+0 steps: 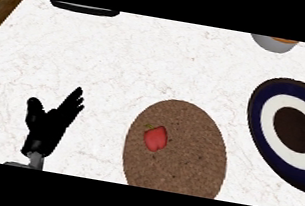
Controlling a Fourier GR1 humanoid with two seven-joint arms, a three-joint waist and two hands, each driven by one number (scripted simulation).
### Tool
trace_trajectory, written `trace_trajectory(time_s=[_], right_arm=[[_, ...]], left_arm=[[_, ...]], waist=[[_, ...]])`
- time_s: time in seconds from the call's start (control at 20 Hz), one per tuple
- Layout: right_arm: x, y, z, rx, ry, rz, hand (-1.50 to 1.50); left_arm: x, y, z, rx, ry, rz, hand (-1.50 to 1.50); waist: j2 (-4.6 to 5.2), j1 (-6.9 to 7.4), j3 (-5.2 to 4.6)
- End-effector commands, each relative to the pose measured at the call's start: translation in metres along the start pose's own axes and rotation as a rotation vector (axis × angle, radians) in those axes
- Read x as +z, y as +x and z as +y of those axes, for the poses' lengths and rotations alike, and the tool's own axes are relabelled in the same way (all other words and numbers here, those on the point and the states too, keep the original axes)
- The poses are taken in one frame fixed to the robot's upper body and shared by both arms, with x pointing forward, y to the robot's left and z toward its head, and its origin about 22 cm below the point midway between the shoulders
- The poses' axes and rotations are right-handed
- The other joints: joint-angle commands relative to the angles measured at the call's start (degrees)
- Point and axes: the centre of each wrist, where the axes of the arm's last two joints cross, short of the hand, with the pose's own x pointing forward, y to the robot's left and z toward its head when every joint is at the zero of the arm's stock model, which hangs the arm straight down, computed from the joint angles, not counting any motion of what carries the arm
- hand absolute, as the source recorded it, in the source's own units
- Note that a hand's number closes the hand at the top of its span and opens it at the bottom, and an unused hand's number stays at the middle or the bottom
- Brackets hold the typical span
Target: Pick the pear from the placemat and place it in the plate
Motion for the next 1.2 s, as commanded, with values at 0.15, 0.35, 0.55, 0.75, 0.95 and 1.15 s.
trace_trajectory(time_s=[0.15,0.35,0.55,0.75,0.95,1.15], right_arm=[[-0.027,-0.023,0.005,0.246,0.261,0.181,-1.5],[-0.028,-0.035,0.017,0.101,0.352,0.136,-1.5],[-0.018,-0.037,0.038,-0.053,0.334,0.091,-1.5],[-0.031,-0.04,0.017,-0.242,0.17,0.054,-1.5],[-0.026,-0.055,-0.003,-0.328,0.129,0.108,-1.5],[-0.017,-0.081,-0.062,-0.394,0.162,0.171,-1.5]], left_arm=[[-0.002,0.017,0.001,-0.001,-0.022,0.003,0.0],[-0.003,0.006,-0.006,0.001,-0.024,-0.003,0.0],[-0.008,0.0,-0.002,-0.014,-0.019,-0.006,0.0],[-0.002,0.005,-0.002,0.002,0.002,-0.023,0.0],[0.001,0.008,0.002,0.008,0.0,-0.009,0.0],[0.009,0.002,-0.013,0.005,0.0,-0.002,0.0]], waist=[[0.5,2.06,0.05],[0.57,1.61,0.19],[0.57,1.11,0.18],[0.54,1.08,0.27],[0.12,0.08,0.08],[0.08,-0.04,0.13]])
